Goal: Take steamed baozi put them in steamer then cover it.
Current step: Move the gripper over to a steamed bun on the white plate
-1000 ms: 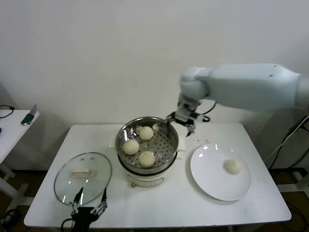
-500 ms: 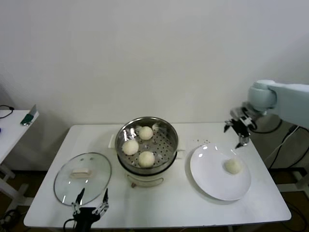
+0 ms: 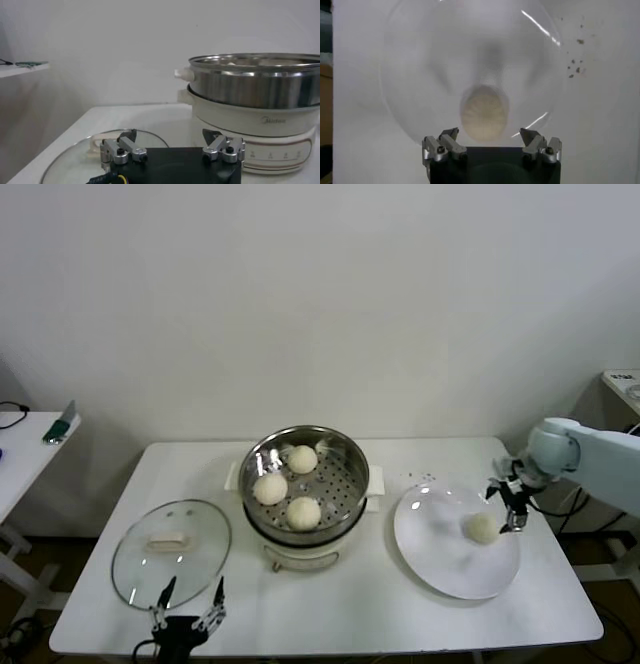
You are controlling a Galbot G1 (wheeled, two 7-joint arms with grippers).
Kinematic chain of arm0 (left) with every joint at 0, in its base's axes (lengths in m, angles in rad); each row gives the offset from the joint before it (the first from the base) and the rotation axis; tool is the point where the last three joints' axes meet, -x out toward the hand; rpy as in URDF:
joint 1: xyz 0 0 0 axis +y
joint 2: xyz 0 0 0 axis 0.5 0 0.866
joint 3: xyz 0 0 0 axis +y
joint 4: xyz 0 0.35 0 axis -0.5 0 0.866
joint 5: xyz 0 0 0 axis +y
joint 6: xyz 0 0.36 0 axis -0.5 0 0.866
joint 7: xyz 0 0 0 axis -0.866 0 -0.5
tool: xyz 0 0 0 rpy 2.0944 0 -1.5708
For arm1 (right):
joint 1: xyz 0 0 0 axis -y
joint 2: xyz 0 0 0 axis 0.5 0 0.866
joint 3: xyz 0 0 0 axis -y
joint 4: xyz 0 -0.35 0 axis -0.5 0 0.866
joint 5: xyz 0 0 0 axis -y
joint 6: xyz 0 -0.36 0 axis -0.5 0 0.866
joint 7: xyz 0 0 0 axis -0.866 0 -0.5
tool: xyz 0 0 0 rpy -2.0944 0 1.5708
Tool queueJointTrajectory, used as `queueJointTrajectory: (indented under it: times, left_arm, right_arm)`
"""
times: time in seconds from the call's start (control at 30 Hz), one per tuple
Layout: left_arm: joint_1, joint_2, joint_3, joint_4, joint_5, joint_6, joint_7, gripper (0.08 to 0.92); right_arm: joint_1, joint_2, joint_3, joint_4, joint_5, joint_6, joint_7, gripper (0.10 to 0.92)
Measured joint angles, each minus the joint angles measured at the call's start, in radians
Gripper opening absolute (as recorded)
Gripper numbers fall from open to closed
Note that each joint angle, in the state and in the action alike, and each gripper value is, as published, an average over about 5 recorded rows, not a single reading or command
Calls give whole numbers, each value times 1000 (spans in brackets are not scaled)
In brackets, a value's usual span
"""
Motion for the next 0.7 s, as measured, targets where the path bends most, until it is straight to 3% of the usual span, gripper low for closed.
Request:
queueJointTrajectory:
  times: [0.37,0.7]
  left_arm:
    - [5,0,4,-1,6,-3,-2,823]
    - [9,-1,3,-4,9,-4,-4,823]
  right_arm:
    - [-121,20,113,-60,-27,-6,27,819]
    - [-138,19,134,-57,-19,-11,23,697]
